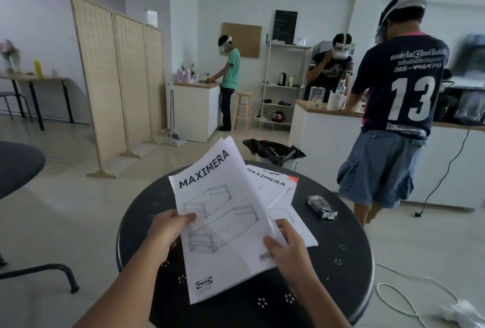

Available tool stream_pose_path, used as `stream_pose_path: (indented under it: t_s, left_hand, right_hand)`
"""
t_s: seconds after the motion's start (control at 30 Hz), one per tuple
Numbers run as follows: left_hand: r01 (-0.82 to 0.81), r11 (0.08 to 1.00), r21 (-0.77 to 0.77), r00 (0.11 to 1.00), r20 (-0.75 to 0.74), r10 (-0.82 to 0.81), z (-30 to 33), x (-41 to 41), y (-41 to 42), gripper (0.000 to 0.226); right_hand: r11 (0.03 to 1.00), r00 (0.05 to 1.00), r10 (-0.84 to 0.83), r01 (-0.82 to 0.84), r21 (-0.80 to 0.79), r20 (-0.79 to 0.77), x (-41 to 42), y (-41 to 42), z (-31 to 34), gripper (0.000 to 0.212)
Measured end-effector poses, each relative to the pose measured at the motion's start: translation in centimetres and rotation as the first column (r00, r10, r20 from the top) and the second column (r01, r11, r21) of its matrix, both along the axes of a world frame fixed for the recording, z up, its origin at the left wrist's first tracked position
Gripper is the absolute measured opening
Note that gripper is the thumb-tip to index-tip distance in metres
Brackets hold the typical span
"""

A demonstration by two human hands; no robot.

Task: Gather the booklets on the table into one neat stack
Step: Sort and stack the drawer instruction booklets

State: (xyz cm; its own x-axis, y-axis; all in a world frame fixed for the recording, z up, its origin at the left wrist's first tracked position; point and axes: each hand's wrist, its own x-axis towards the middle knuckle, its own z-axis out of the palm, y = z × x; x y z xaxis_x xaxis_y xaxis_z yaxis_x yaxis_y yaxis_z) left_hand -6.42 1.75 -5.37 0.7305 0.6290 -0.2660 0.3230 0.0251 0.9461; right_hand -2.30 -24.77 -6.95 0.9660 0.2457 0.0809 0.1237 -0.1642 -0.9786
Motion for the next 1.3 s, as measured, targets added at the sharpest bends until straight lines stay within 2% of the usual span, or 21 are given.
stream_pose_path:
  t_s: [0.03,0.07,0.2,0.33,0.43,0.6,0.67,0.73,0.8,0.87,0.97,1.03,1.07,1.1,1.17,1.23,1.3]
  left_hand:
    - [0.040,0.998,-0.040,0.997,0.074,-0.037,0.4,0.6,0.3,0.007]
    - [0.088,0.994,-0.067,0.986,0.151,-0.077,0.9,1.3,0.5,0.009]
    - [0.207,0.978,0.002,0.913,0.358,-0.194,2.7,4.8,1.3,0.028]
    - [0.328,0.944,0.034,0.842,0.444,-0.308,2.5,8.3,2.9,0.027]
    - [0.434,0.900,0.039,0.791,0.461,-0.401,1.4,11.6,3.1,0.028]
    - [0.270,0.948,0.169,0.855,0.411,-0.317,-2.1,16.0,1.6,0.022]
    - [0.259,0.912,0.317,0.857,0.359,-0.368,-3.1,16.8,1.4,0.020]
    - [0.232,0.893,0.385,0.849,0.367,-0.379,-3.3,17.2,1.3,0.020]
    - [0.187,0.890,0.415,0.834,0.411,-0.367,-3.1,17.3,1.0,0.021]
    - [0.151,0.890,0.429,0.824,0.443,-0.353,-3.0,17.4,0.7,0.022]
    - [0.125,0.918,0.377,0.839,0.453,-0.300,-3.2,17.3,0.4,0.031]
    - [0.114,0.909,0.400,0.875,0.392,-0.283,-3.8,17.4,0.5,0.036]
    - [0.101,0.871,0.480,0.897,0.336,-0.289,-4.1,17.5,0.6,0.032]
    - [0.109,0.794,0.598,0.921,0.240,-0.307,-4.5,17.7,0.7,0.029]
    - [0.204,0.609,0.767,0.955,-0.018,-0.296,-5.1,17.8,0.7,0.050]
    - [0.324,0.554,0.767,0.943,-0.215,-0.254,-5.4,17.8,0.7,0.068]
    - [0.399,0.515,0.759,0.917,-0.336,-0.216,-5.7,17.7,0.7,0.076]
  right_hand:
    - [0.999,1.000,-0.005,0.005,0.051,-0.015,0.7,0.1,0.0,0.023]
    - [0.996,1.000,-0.010,0.012,0.093,-0.025,1.5,0.1,0.1,0.020]
    - [0.990,0.997,0.071,-0.065,0.121,-0.044,4.9,0.5,0.7,0.016]
    - [0.966,0.974,0.211,-0.194,0.173,-0.087,8.3,1.7,0.9,0.050]
    - [0.914,0.947,0.291,-0.233,0.332,-0.135,11.6,2.4,0.9,0.044]
    - [0.981,0.993,0.106,-0.097,0.169,-0.049,16.3,2.4,-0.1,0.027]
    - [0.989,0.998,0.062,-0.057,0.140,-0.034,17.5,2.2,-0.7,0.027]
    - [0.985,0.999,0.043,-0.037,0.166,-0.027,18.4,1.9,-1.0,0.021]
    - [0.973,0.994,0.086,-0.071,0.218,-0.061,18.8,1.9,-1.2,0.020]
    - [0.974,0.991,0.115,-0.100,0.205,-0.067,18.8,2.0,-1.4,0.027]
    - [0.991,1.000,0.026,-0.027,0.130,0.010,19.0,1.4,-1.3,0.033]
    - [0.983,0.995,-0.089,0.079,0.166,0.050,19.4,0.6,-1.0,0.033]
    - [0.965,0.986,-0.157,0.142,0.219,0.050,19.7,0.2,-1.0,0.031]
    - [0.939,0.972,-0.228,0.206,0.277,0.049,19.9,-0.2,-1.1,0.029]
    - [0.874,0.934,-0.354,0.312,0.373,0.046,20.1,-0.7,-1.2,0.026]
    - [0.822,0.900,-0.433,0.377,0.426,0.039,20.0,-1.0,-1.2,0.026]
    - [0.795,0.880,-0.473,0.407,0.450,0.040,19.8,-1.1,-1.2,0.026]
